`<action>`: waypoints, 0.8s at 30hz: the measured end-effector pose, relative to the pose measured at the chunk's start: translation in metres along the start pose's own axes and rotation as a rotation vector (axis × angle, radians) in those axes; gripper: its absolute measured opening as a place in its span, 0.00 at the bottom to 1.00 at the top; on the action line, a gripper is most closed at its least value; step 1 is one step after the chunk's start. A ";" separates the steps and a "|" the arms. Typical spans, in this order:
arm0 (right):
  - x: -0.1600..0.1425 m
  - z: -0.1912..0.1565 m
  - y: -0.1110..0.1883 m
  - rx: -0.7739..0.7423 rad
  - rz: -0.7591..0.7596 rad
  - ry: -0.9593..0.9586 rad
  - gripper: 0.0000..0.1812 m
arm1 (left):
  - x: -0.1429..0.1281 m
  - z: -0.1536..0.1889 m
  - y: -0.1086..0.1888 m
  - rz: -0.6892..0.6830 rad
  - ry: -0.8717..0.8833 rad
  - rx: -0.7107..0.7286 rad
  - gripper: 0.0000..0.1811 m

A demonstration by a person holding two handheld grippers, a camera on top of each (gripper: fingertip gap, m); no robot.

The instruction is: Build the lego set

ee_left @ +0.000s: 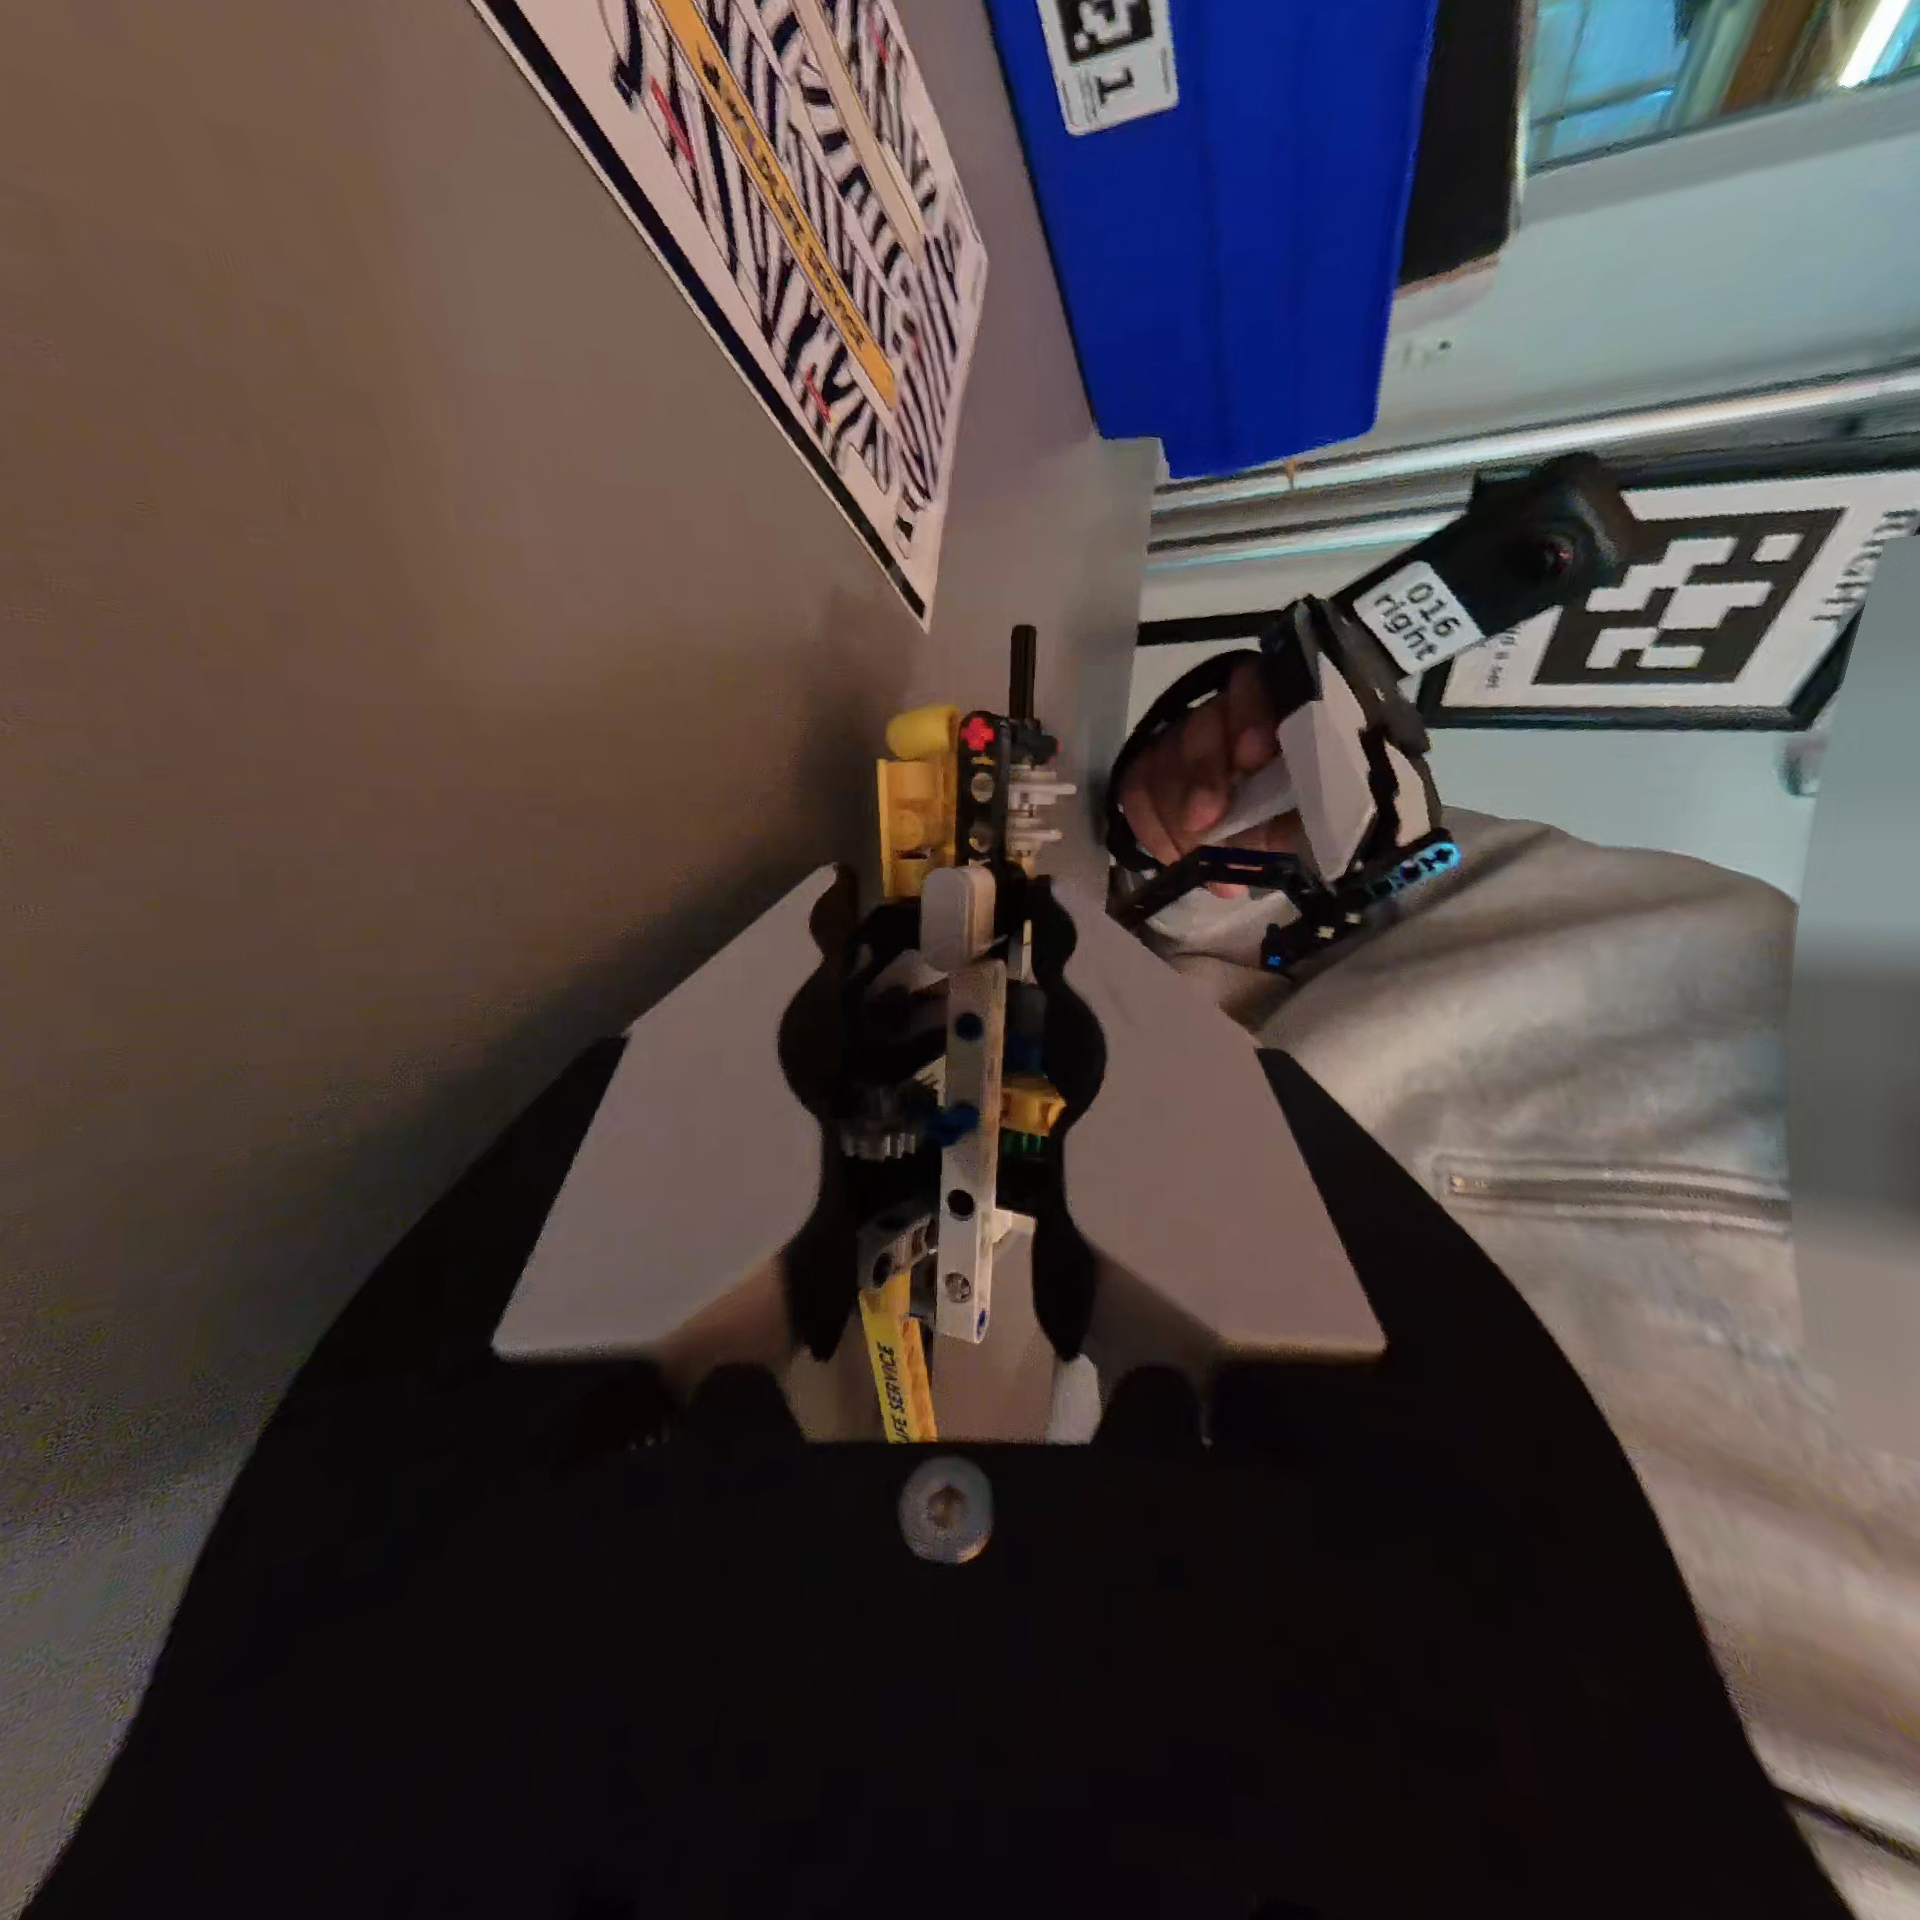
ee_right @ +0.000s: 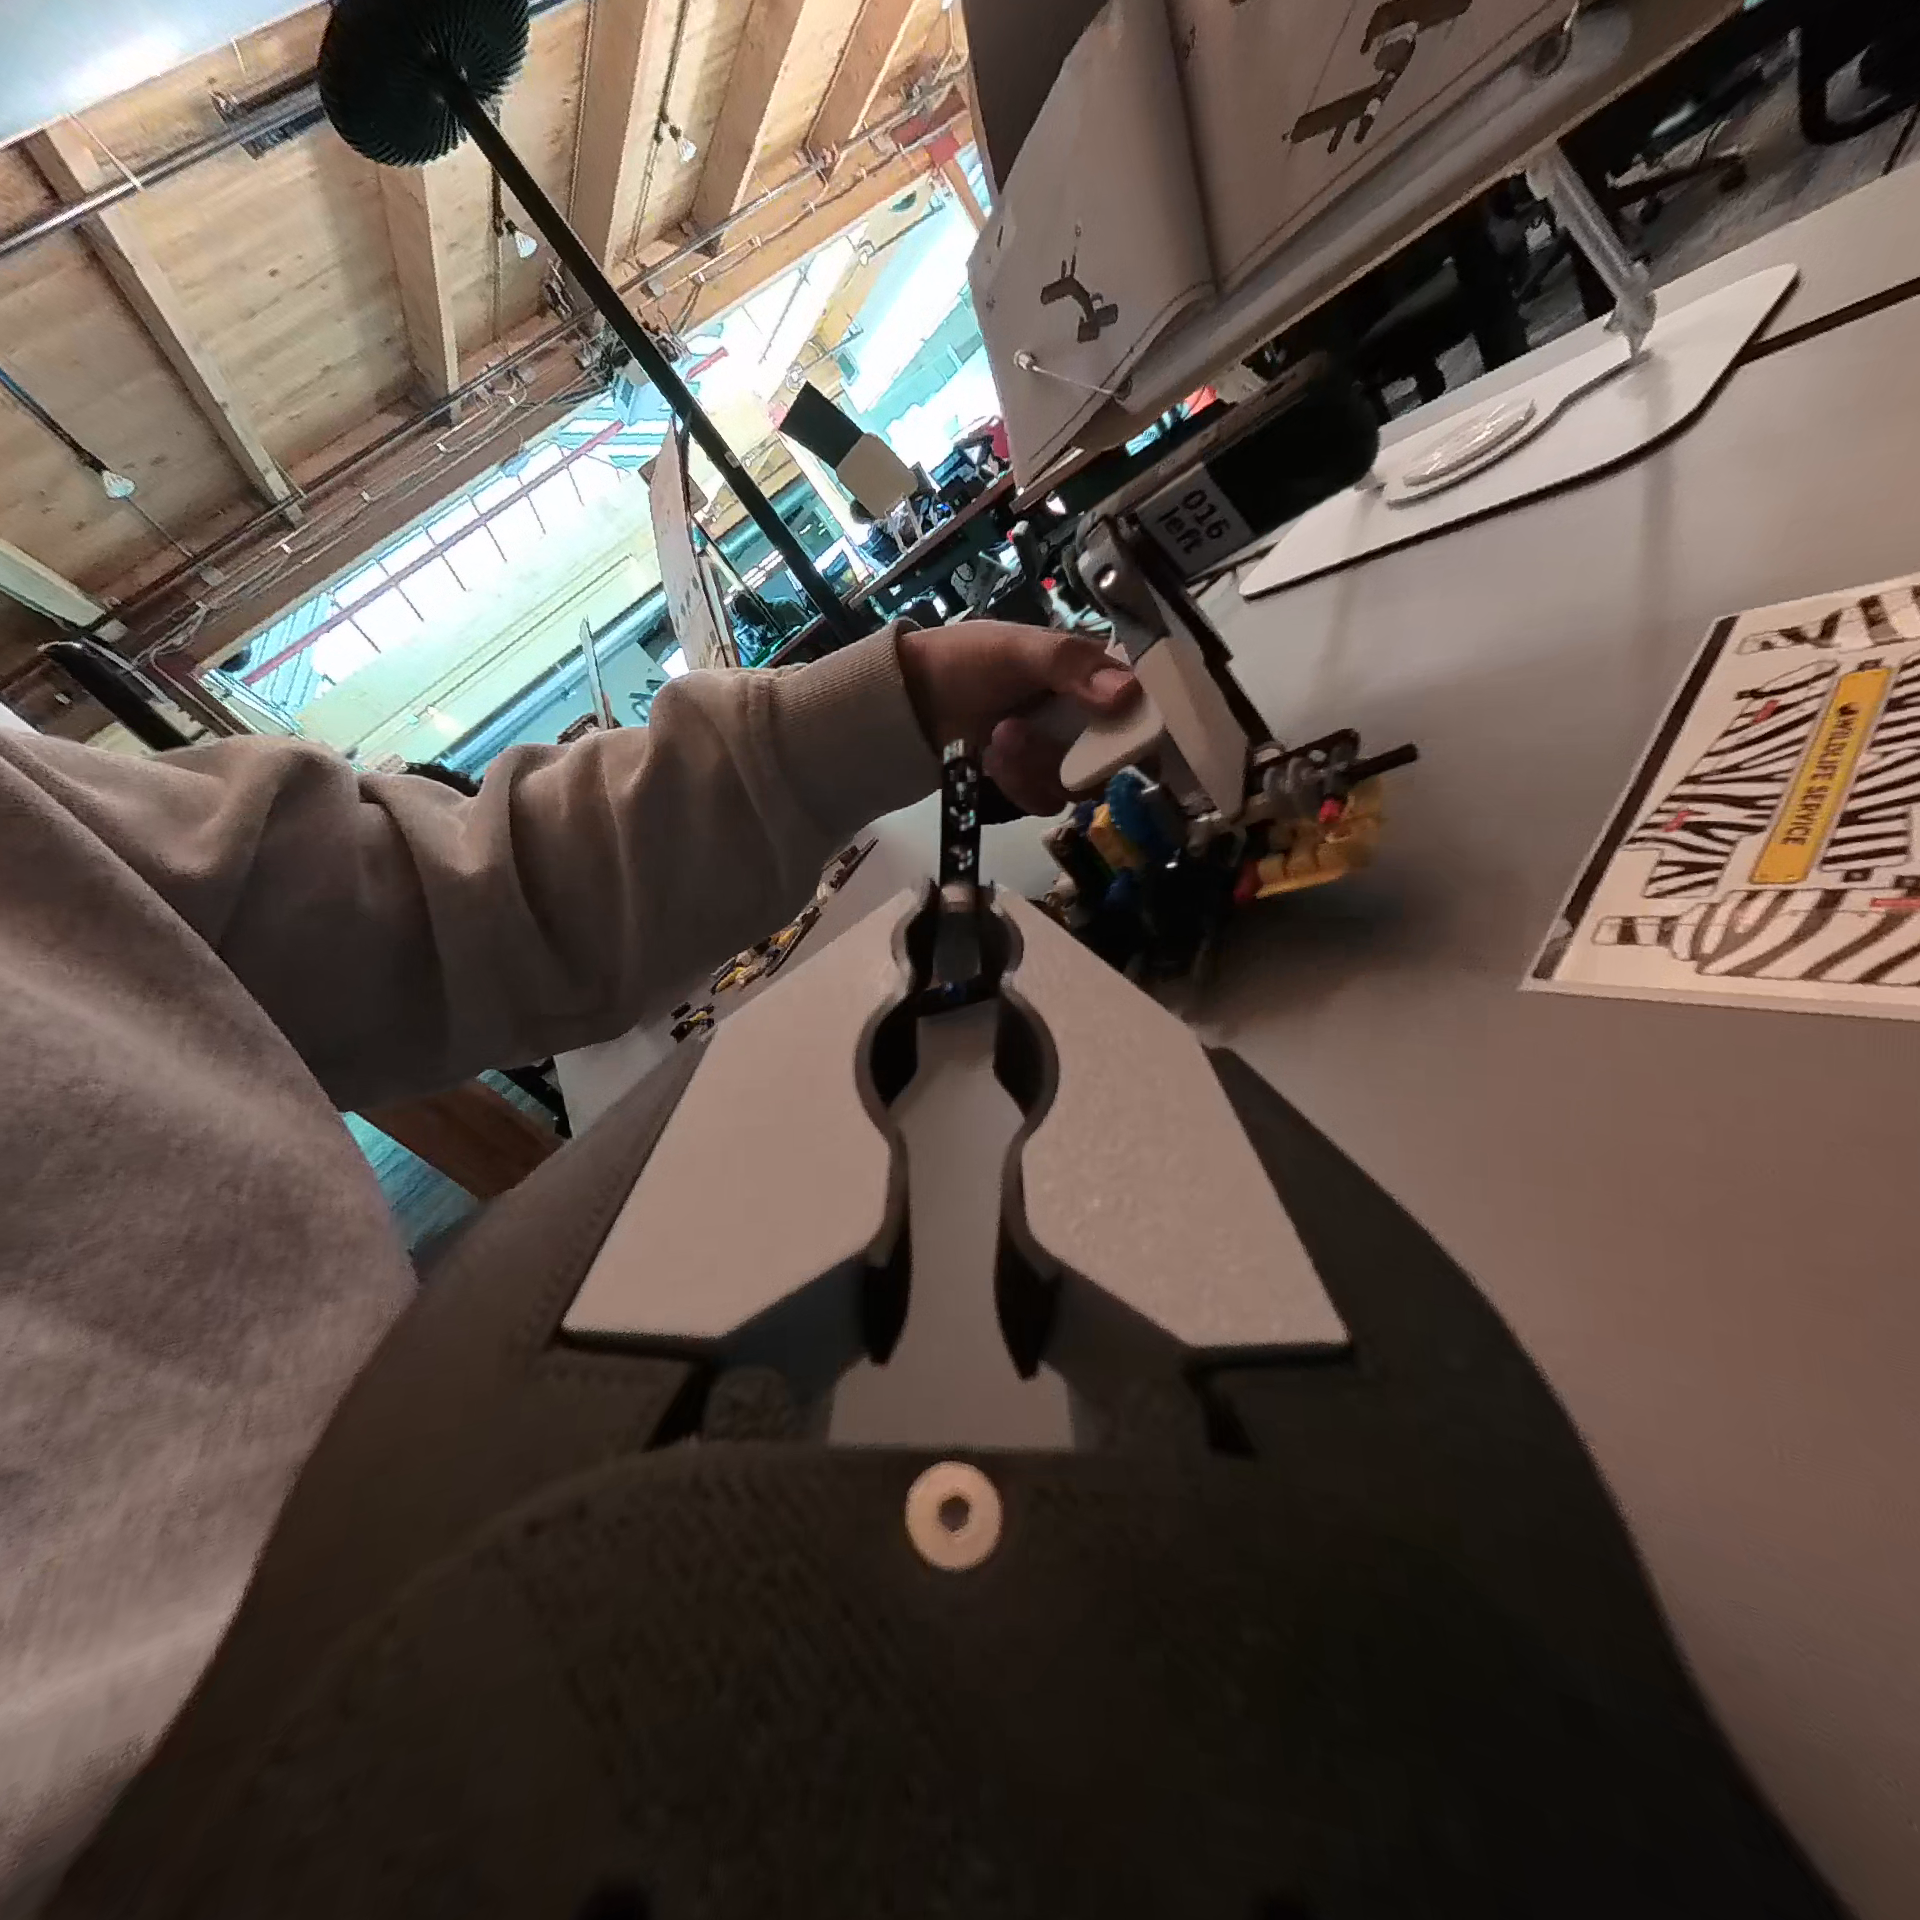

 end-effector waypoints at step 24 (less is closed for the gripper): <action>-0.058 0.013 -0.061 0.063 -0.162 -0.704 0.03 | -0.151 0.016 0.029 0.633 0.050 0.075 0.14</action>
Point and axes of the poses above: each gripper's, where its closed fingertips meet, y back along the fingers, x out of its top, z = x × y across the jaws, the point moved 6 cm from there along y, back along the fingers, and after that the axes turned 8 degrees about x, right-handed, at the moved point
